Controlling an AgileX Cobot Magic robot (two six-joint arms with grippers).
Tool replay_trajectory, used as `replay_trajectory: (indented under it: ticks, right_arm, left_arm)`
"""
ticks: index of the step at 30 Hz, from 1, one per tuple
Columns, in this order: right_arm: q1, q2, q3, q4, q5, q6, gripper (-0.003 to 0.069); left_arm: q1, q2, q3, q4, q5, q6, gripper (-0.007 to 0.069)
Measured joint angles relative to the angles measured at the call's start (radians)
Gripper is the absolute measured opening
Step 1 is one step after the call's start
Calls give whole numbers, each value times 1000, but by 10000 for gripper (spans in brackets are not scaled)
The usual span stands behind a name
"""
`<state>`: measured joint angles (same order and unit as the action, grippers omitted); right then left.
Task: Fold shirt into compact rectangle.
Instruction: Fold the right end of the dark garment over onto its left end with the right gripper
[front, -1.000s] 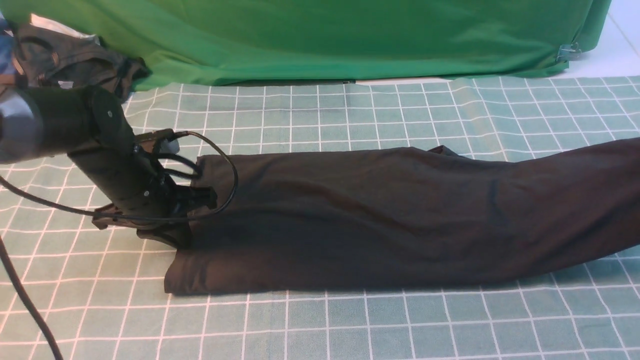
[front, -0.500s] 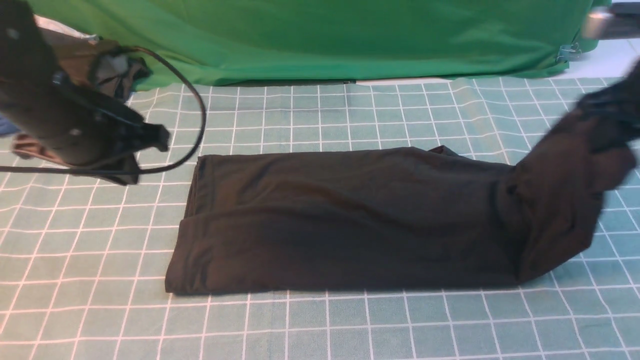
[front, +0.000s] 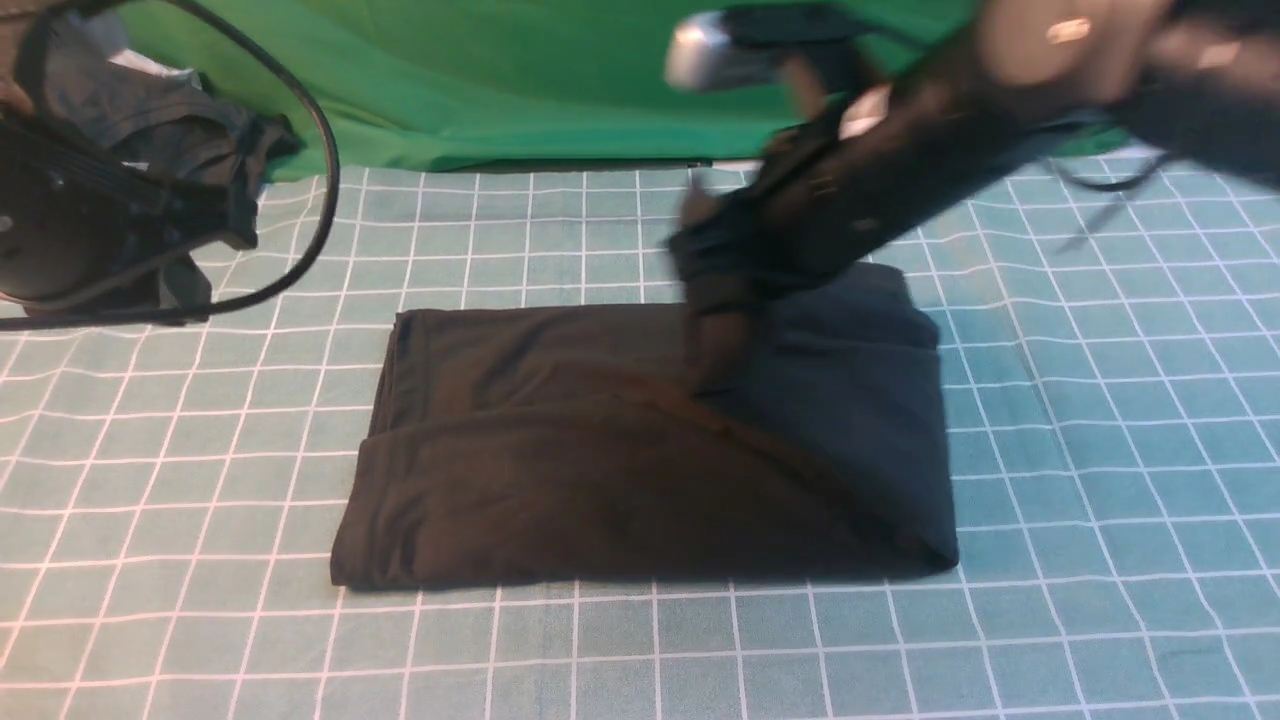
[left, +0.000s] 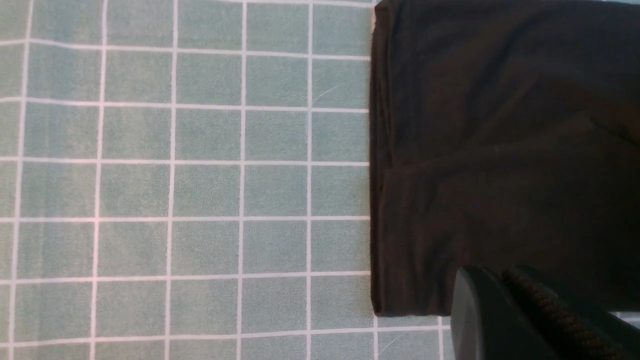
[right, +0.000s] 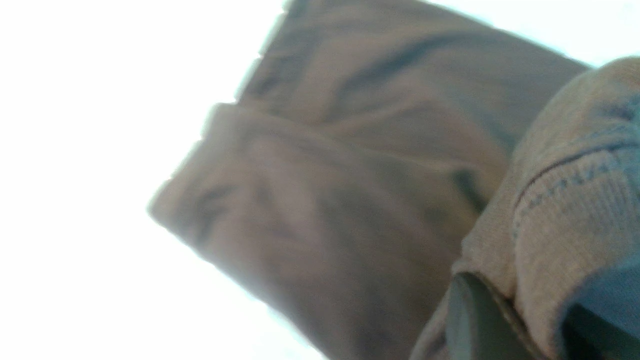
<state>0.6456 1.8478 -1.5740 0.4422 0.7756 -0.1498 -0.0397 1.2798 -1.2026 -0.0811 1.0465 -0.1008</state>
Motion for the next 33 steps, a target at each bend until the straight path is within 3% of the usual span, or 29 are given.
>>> replay_trajectory:
  ticks: [9,18,22,25,28,33]
  right_arm:
    - [158,238,-273,15,-4,47,49]
    - [232,384,-379,25,-43,96,69]
    - [242,422,-380,68,-89,125,202]
    - [243,429,-385,88,-93,118,384]
    - [234,426,-410,93,-48,70,489]
    - [178,392,-477,6,98,25,482]
  left_arm:
    - [0,-53,133,-21,-31,0,11]
    - [0,-90,264,-43,-99,4,11]
    - [0,-106,269,-43,-114,4,11]
    - [0,-117,269,-44,-124,4,11]
    - [0,-121,269,-44,-127,4,11]
    - [0,-122,269,-51,-136,4,11]
